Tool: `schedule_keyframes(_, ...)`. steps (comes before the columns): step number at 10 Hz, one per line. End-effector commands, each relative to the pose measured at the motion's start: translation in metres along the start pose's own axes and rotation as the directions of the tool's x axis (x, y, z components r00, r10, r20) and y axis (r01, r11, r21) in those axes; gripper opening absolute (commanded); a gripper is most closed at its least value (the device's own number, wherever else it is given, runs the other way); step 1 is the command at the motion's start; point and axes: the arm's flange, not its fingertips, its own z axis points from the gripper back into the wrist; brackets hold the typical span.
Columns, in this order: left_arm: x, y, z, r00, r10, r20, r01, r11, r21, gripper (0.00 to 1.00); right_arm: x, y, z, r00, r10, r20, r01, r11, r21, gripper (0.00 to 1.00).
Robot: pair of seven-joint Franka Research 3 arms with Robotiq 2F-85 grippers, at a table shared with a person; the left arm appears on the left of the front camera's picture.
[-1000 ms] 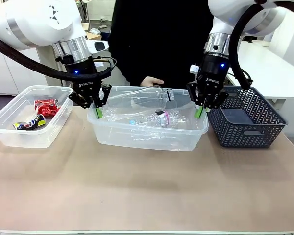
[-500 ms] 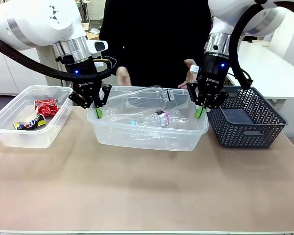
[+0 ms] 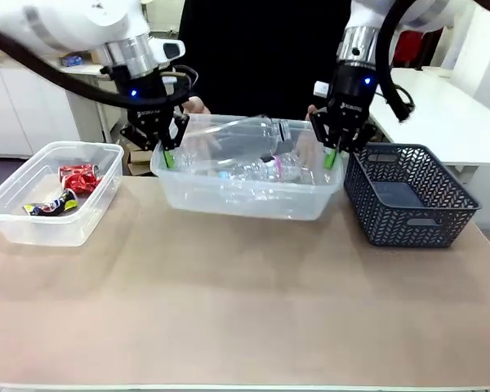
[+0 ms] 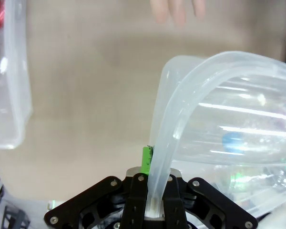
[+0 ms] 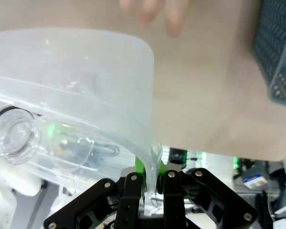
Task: Sort the waste into each basket.
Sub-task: Offer the picked Organizing box to the human, then release the Organizing box you were holding.
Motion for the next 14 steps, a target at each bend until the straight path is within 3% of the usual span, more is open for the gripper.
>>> schedule_keyframes(1, 0.049, 0.007, 0.007, 0.988, 0.064, 0.143, -0.07, 0.997, 0.041, 0.03, 0.055, 0.002, 0.033, 0.995, 0.017, -0.097, -0.02, 0.999, -0.026, 0.06)
schedule_keyframes(3, 0.073, 0.012, -0.003, 0.986, 0.047, 0.162, -0.049, 0.999, 0.009, 0.03, 0.086, -0.004, 0.028, 0.992, 0.025, -0.123, -0.025, 1.0, -0.001, 0.06)
schedule_keyframes(6, 0.089, 0.017, -0.026, 0.993, 0.063, 0.098, -0.065, 0.998, 0.017, 0.03, 0.095, -0.009, 0.017, 0.993, 0.006, -0.12, -0.003, 1.0, 0.027, 0.06)
schedule_keyframes(7, 0.074, 0.009, -0.021, 0.997, 0.017, 0.082, -0.018, 1.0, 0.003, 0.03, 0.099, -0.012, 0.009, 0.997, -0.001, -0.075, 0.002, 1.0, 0.018, 0.06)
schedule_keyframes(14, 0.074, 0.009, -0.021, 0.997, 0.017, 0.082, -0.018, 1.0, 0.003, 0.03, 0.099, -0.012, 0.009, 0.997, -0.001, -0.075, 0.002, 1.0, 0.018, 0.06)
